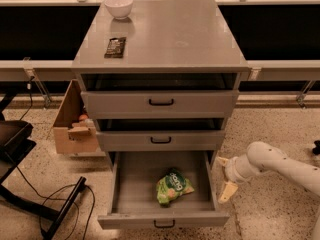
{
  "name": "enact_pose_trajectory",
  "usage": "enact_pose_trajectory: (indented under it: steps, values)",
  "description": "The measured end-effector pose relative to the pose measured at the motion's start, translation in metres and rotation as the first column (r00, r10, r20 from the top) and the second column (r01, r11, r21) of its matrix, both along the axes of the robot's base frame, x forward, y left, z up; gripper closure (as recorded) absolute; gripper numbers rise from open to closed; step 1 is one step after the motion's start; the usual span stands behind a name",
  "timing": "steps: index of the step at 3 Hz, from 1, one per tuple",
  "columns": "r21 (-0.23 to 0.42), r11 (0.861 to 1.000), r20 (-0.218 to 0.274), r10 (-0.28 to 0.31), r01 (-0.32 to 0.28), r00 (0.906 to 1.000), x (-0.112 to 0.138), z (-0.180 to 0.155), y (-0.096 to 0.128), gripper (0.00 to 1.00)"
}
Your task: Pick green rice chip bag from bottom drawer and place on counter
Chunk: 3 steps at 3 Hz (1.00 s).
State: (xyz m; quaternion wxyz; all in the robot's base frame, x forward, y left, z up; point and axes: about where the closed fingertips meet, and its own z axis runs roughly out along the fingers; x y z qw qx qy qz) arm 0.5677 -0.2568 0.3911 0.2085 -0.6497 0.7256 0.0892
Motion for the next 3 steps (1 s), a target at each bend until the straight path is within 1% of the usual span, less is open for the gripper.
enact_pose_trajectory:
  steps: [1,2,3]
  values:
    - [-0.004,0.999,-0.001,0.041,-0.041,0.9992,0.013,-0.016,0.023,0.00]
    - [0.023,0.996,0.000,0.088,-0.088,0.9961,0.029,-0.049,0.056,0.00]
    - [0.053,0.985,0.000,0.163,-0.163,0.9866,0.052,-0.093,0.097,0.00]
